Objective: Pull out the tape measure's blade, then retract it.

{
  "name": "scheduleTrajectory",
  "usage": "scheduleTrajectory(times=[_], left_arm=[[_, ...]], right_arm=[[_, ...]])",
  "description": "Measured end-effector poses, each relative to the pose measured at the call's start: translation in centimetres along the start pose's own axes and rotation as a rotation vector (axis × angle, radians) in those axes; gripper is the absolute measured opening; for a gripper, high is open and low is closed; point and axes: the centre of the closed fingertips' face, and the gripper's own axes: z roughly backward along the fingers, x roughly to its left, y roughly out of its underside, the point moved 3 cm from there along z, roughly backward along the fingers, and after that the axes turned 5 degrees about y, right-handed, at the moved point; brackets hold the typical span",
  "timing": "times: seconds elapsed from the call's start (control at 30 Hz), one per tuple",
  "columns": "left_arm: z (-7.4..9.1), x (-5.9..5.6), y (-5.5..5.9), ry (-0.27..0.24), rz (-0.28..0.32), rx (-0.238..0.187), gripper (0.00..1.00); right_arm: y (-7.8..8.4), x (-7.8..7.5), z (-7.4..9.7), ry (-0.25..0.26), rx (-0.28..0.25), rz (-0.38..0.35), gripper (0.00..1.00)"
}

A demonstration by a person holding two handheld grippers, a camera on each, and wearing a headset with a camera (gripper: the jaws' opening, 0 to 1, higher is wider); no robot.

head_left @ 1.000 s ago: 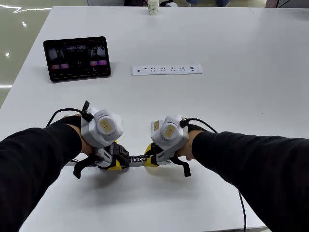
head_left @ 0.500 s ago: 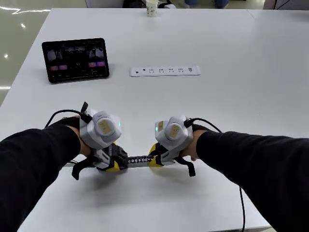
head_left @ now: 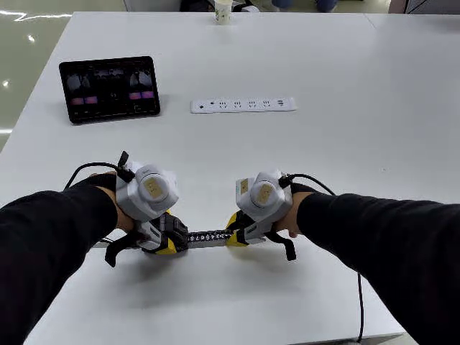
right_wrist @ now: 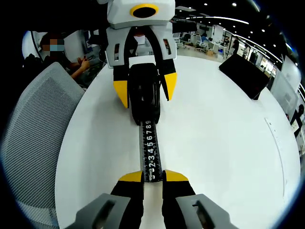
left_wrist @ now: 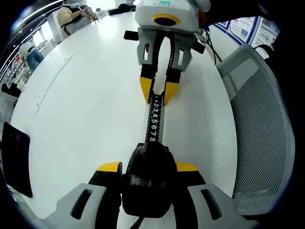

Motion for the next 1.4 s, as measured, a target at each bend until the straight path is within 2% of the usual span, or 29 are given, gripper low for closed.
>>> scheduleTrajectory(times=[1.4], left_arm=[[0.0,0.0,-0.1,0.002,-0.013,-0.003,0.35]], right_arm=[[2.3,-0.2,1.9,0.005,0.021,0.000,0.10]])
